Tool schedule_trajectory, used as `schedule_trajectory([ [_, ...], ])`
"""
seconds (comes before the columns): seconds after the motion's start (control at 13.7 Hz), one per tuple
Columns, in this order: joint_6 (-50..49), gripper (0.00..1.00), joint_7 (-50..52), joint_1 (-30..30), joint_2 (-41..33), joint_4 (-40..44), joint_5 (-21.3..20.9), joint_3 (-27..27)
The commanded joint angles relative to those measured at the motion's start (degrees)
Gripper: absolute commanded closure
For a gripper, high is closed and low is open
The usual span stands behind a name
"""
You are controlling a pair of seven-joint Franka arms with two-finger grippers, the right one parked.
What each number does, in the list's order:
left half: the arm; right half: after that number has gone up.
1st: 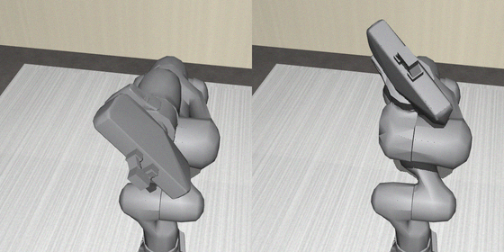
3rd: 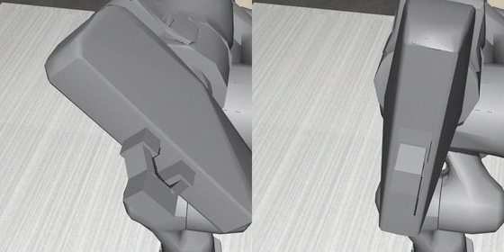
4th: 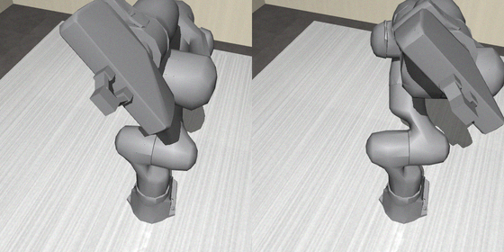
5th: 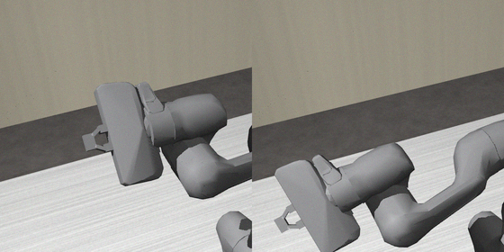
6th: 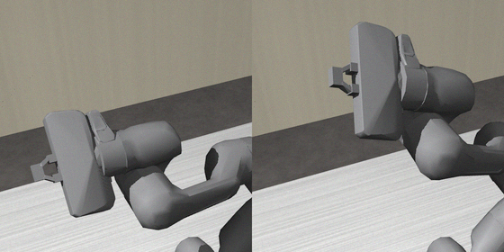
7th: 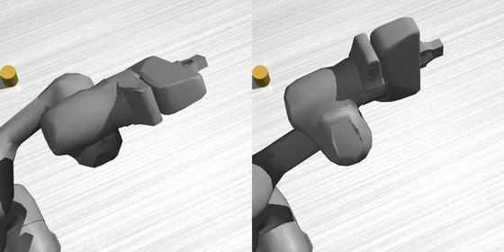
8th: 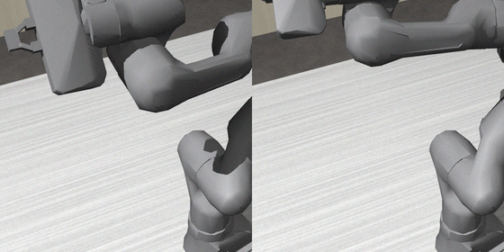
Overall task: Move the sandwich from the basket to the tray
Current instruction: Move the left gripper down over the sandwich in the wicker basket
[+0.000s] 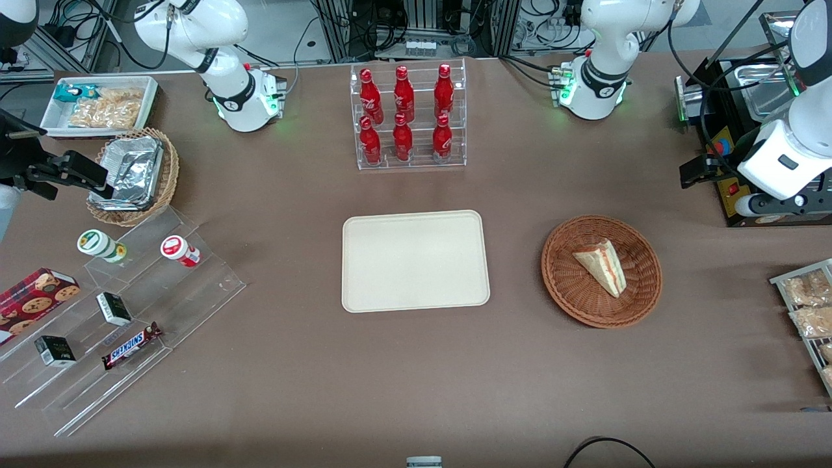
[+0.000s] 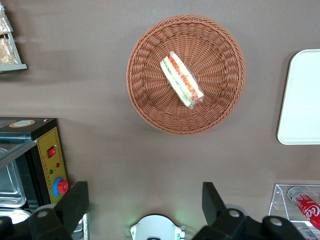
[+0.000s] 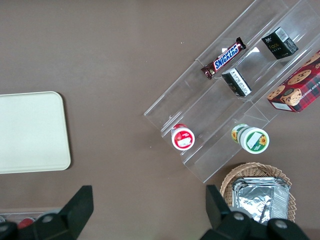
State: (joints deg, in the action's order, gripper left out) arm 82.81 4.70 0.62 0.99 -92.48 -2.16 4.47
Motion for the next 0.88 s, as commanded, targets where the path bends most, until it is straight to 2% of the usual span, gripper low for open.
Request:
schedule_trajectory([
  [0.0, -1.2, 0.0, -0.7, -0.5, 0.3, 1.3, -0.9, -0.2],
  [0.44, 0.9, 0.0, -0.7, -0.4, 1.9, -2.4, -0.7, -0.1],
  [0.8, 13.8, 0.0, -0.5, -0.6, 2.0, -13.4, -0.1, 0.0],
])
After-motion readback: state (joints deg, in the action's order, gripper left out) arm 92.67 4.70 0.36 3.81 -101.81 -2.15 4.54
